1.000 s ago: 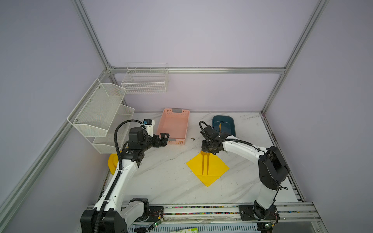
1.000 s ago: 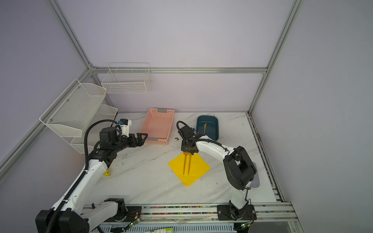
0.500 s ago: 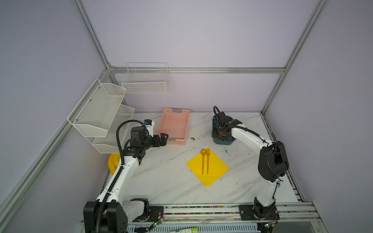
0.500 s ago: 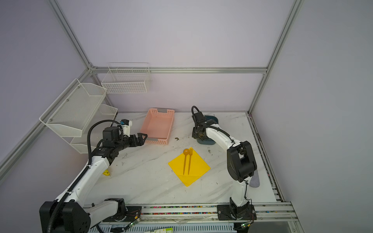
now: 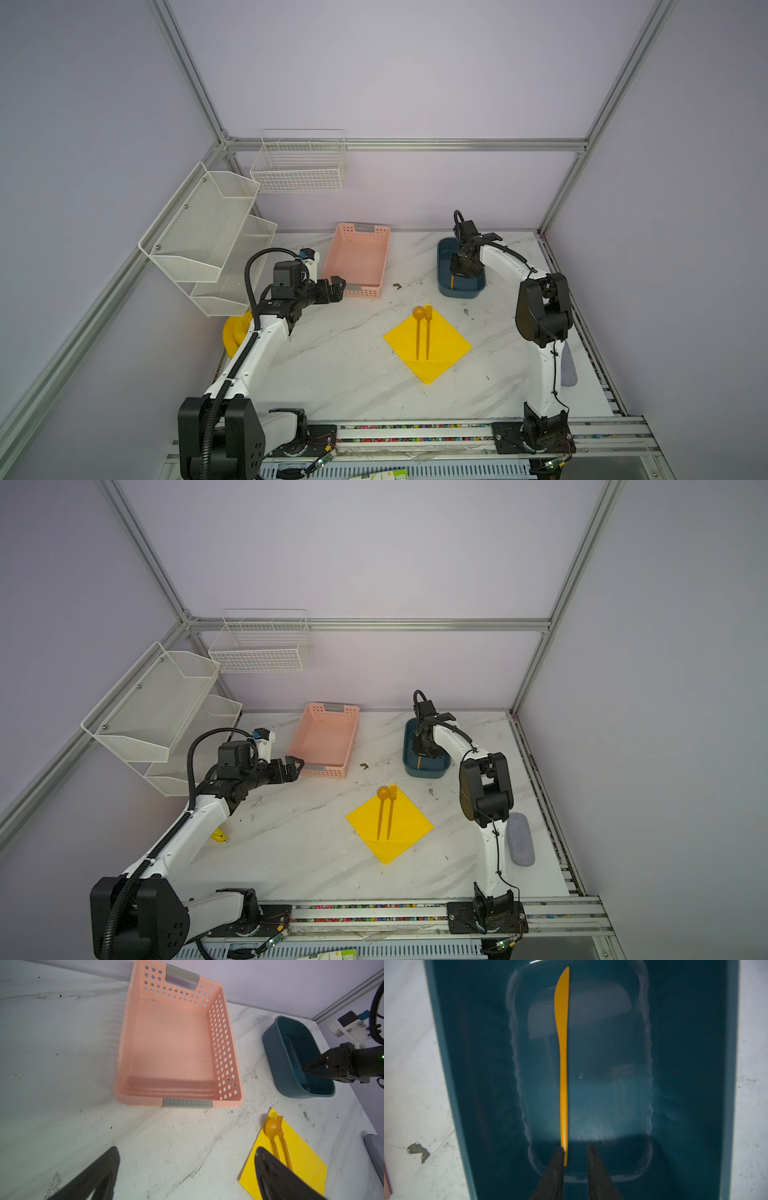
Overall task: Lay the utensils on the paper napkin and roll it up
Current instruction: 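Move the right gripper back over the teal tray toward the knife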
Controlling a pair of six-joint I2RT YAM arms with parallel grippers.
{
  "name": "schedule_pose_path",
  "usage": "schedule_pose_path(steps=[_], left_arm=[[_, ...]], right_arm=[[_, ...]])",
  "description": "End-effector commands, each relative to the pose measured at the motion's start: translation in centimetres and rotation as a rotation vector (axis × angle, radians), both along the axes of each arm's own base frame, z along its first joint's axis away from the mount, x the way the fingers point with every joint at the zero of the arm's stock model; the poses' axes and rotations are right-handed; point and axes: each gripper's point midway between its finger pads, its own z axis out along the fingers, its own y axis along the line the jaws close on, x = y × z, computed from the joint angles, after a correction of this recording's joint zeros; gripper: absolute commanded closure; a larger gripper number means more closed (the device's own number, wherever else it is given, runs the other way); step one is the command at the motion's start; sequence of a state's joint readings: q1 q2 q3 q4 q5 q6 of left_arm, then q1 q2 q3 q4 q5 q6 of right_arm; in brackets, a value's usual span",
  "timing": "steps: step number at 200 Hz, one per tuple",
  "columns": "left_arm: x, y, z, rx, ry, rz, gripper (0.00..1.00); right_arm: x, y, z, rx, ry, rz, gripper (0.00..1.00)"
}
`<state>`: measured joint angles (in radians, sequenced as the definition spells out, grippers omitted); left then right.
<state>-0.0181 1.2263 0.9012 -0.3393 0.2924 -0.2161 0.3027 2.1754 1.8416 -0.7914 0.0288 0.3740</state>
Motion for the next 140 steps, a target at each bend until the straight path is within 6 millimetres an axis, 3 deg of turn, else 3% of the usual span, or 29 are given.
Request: schedule_pose_path(steps=[1,51,140], left_arm=[[0.5,0.2,1.1,0.01,-0.042,-0.012,0.0],[0.7,0.8,0.8,0.021,-0.037,0.007,0.0],[0.8,1.3,1.0,0.012,-0.038,0.023,0.0]], right_arm=[[0.4,-0.2,-0.1,-0.008,0.026,-0.001,0.76],[2.5,0.3,-1.2,-0.004,0.037,-0.021,0.76],[4.5,0.3,-2.5,-0.039,0.052,-0.044,0.76]])
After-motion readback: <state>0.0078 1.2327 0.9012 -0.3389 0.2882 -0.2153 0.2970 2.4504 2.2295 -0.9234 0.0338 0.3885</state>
